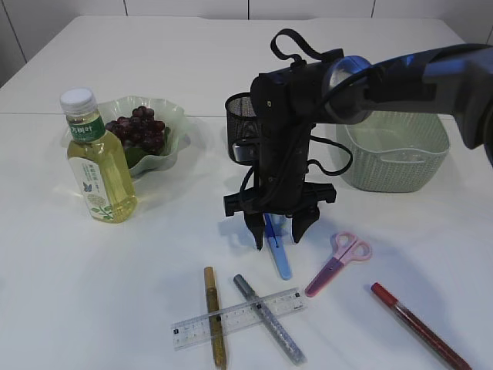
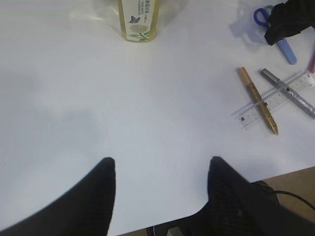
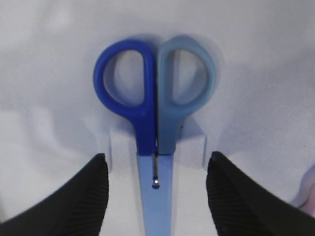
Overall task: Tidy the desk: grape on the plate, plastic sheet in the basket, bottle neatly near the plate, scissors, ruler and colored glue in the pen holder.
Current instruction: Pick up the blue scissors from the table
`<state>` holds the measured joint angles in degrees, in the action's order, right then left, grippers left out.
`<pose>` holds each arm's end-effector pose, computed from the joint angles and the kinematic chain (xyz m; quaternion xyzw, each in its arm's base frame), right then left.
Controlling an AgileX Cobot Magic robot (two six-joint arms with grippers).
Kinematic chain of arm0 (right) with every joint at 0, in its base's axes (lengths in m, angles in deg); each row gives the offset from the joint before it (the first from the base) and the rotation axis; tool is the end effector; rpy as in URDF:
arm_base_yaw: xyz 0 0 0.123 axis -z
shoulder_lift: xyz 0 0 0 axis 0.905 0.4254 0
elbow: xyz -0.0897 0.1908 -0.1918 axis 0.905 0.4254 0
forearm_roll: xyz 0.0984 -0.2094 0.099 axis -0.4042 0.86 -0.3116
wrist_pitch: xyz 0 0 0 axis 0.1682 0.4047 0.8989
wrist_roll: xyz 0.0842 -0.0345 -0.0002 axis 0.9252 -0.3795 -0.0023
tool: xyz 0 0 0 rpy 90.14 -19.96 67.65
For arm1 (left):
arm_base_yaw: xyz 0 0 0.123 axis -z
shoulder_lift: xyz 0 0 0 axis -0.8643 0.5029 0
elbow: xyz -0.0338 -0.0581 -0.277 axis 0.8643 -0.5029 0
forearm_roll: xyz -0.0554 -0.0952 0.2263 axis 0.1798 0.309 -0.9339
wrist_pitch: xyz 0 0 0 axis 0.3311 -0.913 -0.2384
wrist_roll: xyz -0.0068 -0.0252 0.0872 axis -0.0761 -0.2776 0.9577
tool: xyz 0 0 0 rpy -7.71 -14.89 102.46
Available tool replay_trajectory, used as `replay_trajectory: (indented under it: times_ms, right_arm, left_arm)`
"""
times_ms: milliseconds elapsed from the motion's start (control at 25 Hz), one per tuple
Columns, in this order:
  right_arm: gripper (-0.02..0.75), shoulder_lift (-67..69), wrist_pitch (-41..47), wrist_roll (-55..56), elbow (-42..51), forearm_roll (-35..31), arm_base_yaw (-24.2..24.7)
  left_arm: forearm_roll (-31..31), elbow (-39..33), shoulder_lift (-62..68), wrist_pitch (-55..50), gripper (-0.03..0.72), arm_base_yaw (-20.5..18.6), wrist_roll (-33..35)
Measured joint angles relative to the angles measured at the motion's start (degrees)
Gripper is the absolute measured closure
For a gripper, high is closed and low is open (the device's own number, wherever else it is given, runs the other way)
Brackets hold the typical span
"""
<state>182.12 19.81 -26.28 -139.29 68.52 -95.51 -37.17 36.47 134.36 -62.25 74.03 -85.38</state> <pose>0.3891 0.2352 0.1313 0.0867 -0.9960 -0.0180 0.0093 0.1336 -0.0409 0.3679 0.0929 0.9498 -0.0835 0.2867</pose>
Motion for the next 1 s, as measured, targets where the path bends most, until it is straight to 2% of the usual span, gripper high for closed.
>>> replay_trajectory:
  times_ms: [1000]
  right_arm:
    - [0.247, 0.0, 0.0, 0.0, 0.0, 0.0, 0.0]
  left_arm:
    - [0.0, 0.0, 0.0, 0.0, 0.254, 0.0, 0.0]
